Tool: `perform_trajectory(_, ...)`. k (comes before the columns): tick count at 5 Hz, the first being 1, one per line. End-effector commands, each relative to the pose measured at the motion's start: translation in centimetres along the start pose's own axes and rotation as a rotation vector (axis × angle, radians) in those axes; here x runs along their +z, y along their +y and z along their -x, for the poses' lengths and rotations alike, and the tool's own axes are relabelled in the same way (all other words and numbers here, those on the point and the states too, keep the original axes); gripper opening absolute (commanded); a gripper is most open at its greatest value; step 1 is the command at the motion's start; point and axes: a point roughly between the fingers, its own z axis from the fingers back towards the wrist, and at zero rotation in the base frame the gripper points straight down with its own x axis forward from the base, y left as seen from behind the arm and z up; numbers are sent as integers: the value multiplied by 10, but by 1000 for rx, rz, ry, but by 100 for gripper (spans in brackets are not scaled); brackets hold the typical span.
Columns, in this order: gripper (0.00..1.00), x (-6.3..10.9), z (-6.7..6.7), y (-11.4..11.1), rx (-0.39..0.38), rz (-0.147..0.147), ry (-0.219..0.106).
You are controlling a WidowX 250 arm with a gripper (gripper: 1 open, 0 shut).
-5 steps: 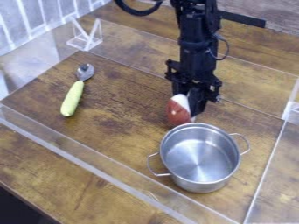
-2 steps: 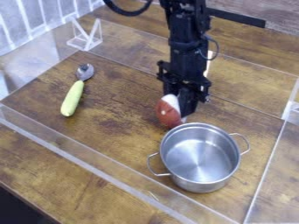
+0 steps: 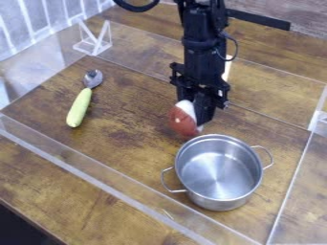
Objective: Remove the mushroom from the silver pot and put it on the table
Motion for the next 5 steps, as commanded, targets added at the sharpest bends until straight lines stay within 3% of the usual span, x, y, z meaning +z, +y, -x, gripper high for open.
perform_trajectory(1,0,53,-1,-6,-24,-31,-105)
perform_trajectory(3,0,66,36,48,-2,-58,-105)
perform_trajectory(4,0,55,61,72,7,-56,-84)
perform_trajectory(5,0,38,80,76,33,-35,-75)
